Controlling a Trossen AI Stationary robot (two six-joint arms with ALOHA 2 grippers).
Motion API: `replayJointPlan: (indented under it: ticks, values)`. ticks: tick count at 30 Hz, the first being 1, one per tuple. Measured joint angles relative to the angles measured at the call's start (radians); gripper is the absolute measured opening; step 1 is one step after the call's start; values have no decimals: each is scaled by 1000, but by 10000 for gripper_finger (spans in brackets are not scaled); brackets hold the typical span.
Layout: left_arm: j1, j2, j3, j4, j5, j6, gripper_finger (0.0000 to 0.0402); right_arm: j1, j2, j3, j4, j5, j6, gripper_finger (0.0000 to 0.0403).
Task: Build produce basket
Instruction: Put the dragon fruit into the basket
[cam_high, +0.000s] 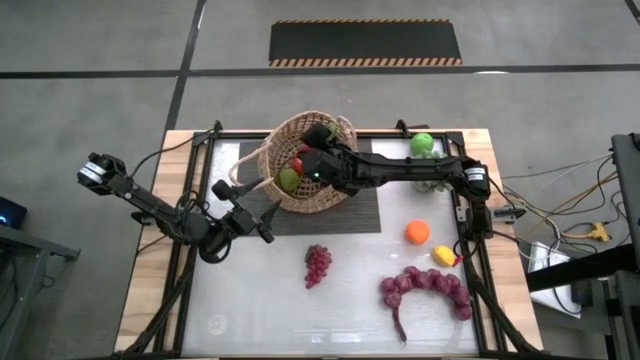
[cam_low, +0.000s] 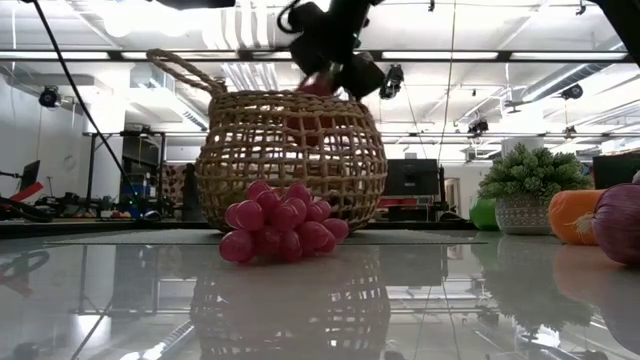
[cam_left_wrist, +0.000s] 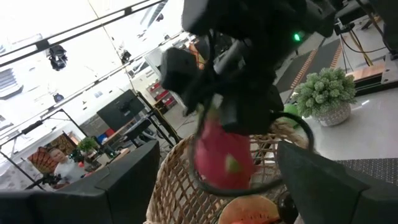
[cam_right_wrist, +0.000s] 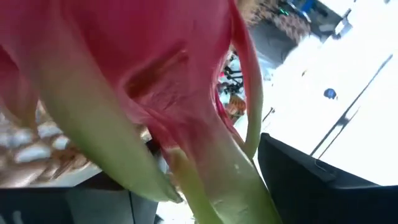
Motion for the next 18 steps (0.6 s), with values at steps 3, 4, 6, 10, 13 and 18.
replayJointPlan:
  ticks: [3,4,6,10,13,18]
  values:
    - [0,0,0,0,0,0,305,5,0,37,-9,3,106,227]
    - [0,0,0,0,0,0,305,7,0,50,-18,13,139,225]
    - [0,0,-1,0,0,0,305,11,0,84,-43,16,207,226]
    - [0,0,1,0,0,0,305,12,0,171,-185,-73,407,239]
    - [0,0,-1,0,0,0,305,12,0,208,-310,-129,471,247]
    - [0,0,1,0,0,0,305,12,0,221,-313,-122,442,257]
